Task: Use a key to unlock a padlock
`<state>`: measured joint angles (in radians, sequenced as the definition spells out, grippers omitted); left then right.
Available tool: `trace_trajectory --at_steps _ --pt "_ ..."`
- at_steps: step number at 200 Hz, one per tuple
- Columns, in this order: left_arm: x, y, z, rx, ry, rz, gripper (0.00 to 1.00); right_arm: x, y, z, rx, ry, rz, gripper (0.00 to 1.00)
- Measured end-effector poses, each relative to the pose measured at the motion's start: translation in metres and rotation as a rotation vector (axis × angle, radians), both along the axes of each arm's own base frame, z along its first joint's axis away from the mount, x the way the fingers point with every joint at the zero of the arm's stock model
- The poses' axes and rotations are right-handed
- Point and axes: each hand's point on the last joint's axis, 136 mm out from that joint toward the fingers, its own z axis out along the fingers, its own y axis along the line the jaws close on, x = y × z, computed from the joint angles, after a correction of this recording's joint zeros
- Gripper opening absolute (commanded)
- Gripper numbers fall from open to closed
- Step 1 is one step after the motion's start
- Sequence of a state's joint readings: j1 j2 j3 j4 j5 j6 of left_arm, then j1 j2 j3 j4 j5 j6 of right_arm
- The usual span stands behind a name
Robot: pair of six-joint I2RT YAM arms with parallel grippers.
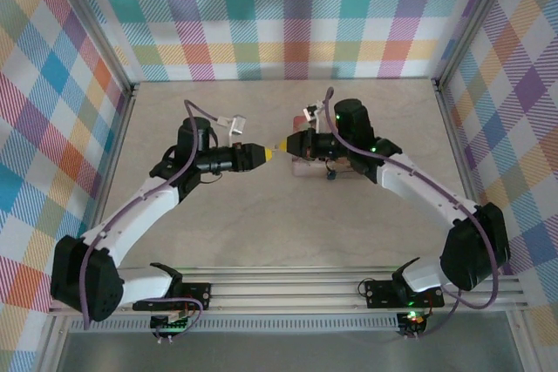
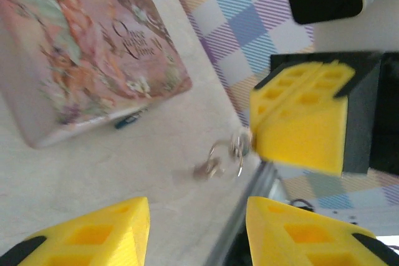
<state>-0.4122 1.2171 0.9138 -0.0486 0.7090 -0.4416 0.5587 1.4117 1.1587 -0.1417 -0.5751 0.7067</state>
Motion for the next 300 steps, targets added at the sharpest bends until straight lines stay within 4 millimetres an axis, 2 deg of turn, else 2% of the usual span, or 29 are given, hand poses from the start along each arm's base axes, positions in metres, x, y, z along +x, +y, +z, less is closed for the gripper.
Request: trace_trajectory --at_steps 18,43,71,116,135,193,236,258,266,275,292,300 --pt "0.001 0.011 0.013 0.04 -0.129 0.043 0.46 0.004 -0.013 -0.003 -0.092 0.023 -0.073 0.0" --pt "-0.007 0.015 0.023 0.065 -0.353 0.05 0.47 0.002 -0.03 -0.02 -0.209 0.08 -0.142 0.0" --pt "-0.029 -0.014 0.009 0.155 -0.548 -0.078 0.46 -0.007 -0.044 -0.042 -0.304 0.159 -0.175 0.0" --pt "-0.049 -0.058 -0.004 0.296 -0.839 -0.22 0.48 -0.012 -0.049 -0.048 -0.323 0.216 -0.197 0.0" --pt "-0.045 -0.067 -0.01 0.354 -0.918 -0.247 0.48 -0.013 -0.049 -0.045 -0.312 0.224 -0.207 0.0" --pt "-0.015 -0.08 -0.022 0.501 -1.034 -0.258 0.48 -0.018 -0.051 -0.033 -0.279 0.222 -0.217 0.0" --pt "-0.003 -0.083 -0.029 0.561 -1.062 -0.255 0.47 -0.021 -0.051 -0.039 -0.282 0.245 -0.215 0.0" --pt "0.001 -0.086 -0.03 0.577 -1.071 -0.257 0.43 -0.021 -0.051 -0.04 -0.282 0.252 -0.216 0.0" --pt "0.002 -0.086 -0.029 0.578 -1.074 -0.255 0.39 -0.022 -0.051 -0.04 -0.28 0.255 -0.216 0.0" --pt "0.003 -0.087 -0.029 0.579 -1.074 -0.253 0.3 -0.022 -0.051 -0.04 -0.278 0.257 -0.214 0.0" --pt "0.003 -0.088 -0.029 0.582 -1.084 -0.262 0.02 -0.02 -0.05 -0.039 -0.27 0.251 -0.216 0.0" --pt "0.002 -0.09 -0.03 0.587 -1.091 -0.267 0.0 -0.019 -0.051 -0.038 -0.269 0.249 -0.226 0.0"
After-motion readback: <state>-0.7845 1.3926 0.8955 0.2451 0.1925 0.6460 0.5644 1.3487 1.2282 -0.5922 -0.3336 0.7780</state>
